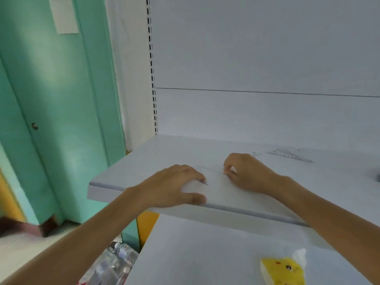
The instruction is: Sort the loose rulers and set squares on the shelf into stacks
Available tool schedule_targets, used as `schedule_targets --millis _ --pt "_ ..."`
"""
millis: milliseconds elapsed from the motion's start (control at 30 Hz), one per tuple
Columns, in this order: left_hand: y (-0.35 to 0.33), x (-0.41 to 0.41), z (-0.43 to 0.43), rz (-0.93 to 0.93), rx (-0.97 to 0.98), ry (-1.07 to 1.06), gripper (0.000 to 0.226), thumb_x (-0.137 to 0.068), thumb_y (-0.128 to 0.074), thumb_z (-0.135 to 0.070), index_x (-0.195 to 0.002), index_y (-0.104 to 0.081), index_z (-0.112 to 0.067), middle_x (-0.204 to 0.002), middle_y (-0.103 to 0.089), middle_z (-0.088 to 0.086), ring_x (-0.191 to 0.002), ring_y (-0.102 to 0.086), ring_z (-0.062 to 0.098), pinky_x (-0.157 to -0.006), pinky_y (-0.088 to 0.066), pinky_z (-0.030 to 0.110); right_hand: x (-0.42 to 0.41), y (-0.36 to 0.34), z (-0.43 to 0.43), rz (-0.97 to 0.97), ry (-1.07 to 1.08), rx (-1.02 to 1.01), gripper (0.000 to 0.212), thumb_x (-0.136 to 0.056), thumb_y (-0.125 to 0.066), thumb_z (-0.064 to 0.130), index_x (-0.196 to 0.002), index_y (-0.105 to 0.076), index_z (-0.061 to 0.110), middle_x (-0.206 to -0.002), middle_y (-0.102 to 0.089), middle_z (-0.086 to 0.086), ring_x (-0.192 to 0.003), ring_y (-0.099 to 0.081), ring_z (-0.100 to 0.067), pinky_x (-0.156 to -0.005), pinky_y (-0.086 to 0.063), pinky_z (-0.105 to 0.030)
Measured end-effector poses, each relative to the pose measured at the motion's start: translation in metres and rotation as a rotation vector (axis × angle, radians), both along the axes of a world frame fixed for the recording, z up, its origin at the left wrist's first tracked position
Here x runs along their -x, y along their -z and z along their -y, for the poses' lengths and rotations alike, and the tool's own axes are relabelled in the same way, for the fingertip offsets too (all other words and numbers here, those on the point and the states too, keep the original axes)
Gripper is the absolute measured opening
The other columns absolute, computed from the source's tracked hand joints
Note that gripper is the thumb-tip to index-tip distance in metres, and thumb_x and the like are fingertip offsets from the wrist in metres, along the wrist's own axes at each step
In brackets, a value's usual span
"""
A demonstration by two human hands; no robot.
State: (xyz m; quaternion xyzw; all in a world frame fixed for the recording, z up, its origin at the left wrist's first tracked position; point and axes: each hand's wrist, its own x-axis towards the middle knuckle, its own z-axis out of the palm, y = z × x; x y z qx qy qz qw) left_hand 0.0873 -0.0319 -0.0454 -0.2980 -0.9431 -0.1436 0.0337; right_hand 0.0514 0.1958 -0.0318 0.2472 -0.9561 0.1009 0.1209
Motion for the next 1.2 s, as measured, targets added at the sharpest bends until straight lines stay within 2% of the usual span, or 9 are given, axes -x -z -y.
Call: schedule_targets --millis 100,267,367,433,600,733,833,967,1200 --pt "0.006 -0.02 0.006 -0.12 0.142 -0.016 0.069 -0.069 -0.033 -0.08 -0.132 -0.031 -0.05 -0.138 -0.034 -0.014 -0.125 -0.027 0.007 -0.092 -0.021 0.023 -0.021 0.005 0.004 -0.019 -0.04 0.002 0.014 -0.088 -0.039 0.012 -0.08 -0.051 0.012 -0.089 -0.054 0.0 -0.082 -0.055 -0.022 -0.076 -0.048 -0.036" --pt "0.012 -0.048 0.0 -0.255 0.034 -0.008 0.043 -0.084 -0.053 -0.053 -0.125 -0.042 -0.044 -0.115 -0.038 -0.007 -0.11 -0.035 0.011 -0.089 -0.027 0.025 -0.061 0.012 0.009 -0.091 -0.074 -0.013 0.029 -0.096 -0.035 0.017 -0.123 -0.044 0.017 -0.113 -0.05 0.001 -0.103 -0.05 -0.021 -0.088 -0.042 -0.033" --pt "0.017 -0.064 -0.011 -0.458 0.089 -0.003 0.04 -0.076 -0.073 -0.027 -0.114 -0.059 -0.03 -0.095 -0.052 0.001 -0.085 -0.054 0.021 -0.072 -0.045 0.036 -0.088 0.02 0.013 -0.162 -0.095 -0.056 0.032 -0.097 -0.031 0.039 -0.113 -0.05 0.018 -0.11 -0.044 0.003 -0.104 -0.044 -0.014 -0.082 -0.04 -0.025" --pt "0.018 -0.069 -0.012 -0.553 0.113 0.019 0.048 -0.064 -0.082 -0.01 -0.106 -0.065 -0.025 -0.08 -0.054 0.0 -0.069 -0.055 0.017 -0.056 -0.045 0.028 -0.102 0.021 0.013 -0.193 -0.101 -0.108 0.039 -0.094 -0.032 0.05 -0.108 -0.05 0.018 -0.108 -0.043 0.004 -0.101 -0.042 -0.012 -0.076 -0.036 -0.022" --pt "0.009 -0.066 -0.007 -0.647 0.114 0.048 0.049 -0.06 -0.076 0.007 -0.105 -0.067 -0.01 -0.079 -0.055 0.004 -0.058 -0.053 0.015 -0.048 -0.046 0.02 -0.118 0.017 -0.001 -0.262 -0.164 -0.14 0.019 -0.096 -0.045 0.027 -0.103 -0.058 0.014 -0.103 -0.053 0.001 -0.093 -0.05 -0.017 -0.069 -0.044 -0.027" --pt "-0.001 -0.057 -0.019 -0.553 0.03 0.005 0.045 -0.082 -0.064 -0.002 -0.122 -0.059 -0.022 -0.111 -0.055 0.009 -0.095 -0.059 0.021 -0.067 -0.05 0.026 -0.117 0.005 -0.031 -0.346 0.029 -0.076 0.007 -0.086 -0.057 0.004 -0.089 -0.058 0.01 -0.079 -0.059 -0.004 -0.064 -0.055 -0.024 -0.047 -0.045 -0.035" --pt "-0.006 -0.043 -0.039 -0.417 -0.03 -0.075 0.044 -0.099 -0.035 -0.025 -0.137 -0.03 -0.047 -0.142 -0.032 -0.004 -0.116 -0.051 0.019 -0.086 -0.045 0.03 -0.101 -0.002 -0.063 -0.328 0.216 0.009 0.021 -0.094 -0.04 0.008 -0.112 -0.05 0.014 -0.095 -0.063 -0.006 -0.075 -0.06 -0.031 -0.062 -0.049 -0.038" --pt "-0.007 -0.028 -0.084 -0.406 -0.057 -0.056 0.039 -0.098 -0.03 -0.036 -0.134 -0.035 -0.048 -0.14 -0.035 -0.01 -0.092 -0.06 0.022 -0.079 -0.042 0.029 -0.094 -0.002 -0.111 -0.279 0.325 0.18 0.028 -0.098 -0.038 0.015 -0.12 -0.055 0.018 -0.108 -0.066 -0.005 -0.097 -0.061 -0.028 -0.081 -0.047 -0.035" --pt "-0.006 -0.006 -0.174 -0.239 -0.188 0.092 0.041 -0.098 -0.031 -0.034 -0.139 -0.034 -0.041 -0.147 -0.033 -0.001 -0.133 -0.031 0.017 -0.106 -0.023 0.026 -0.095 0.008 -0.205 -0.214 0.385 0.316 0.029 -0.097 -0.043 0.015 -0.117 -0.064 0.014 -0.116 -0.063 -0.004 -0.106 -0.056 -0.019 -0.087 -0.034 -0.016"
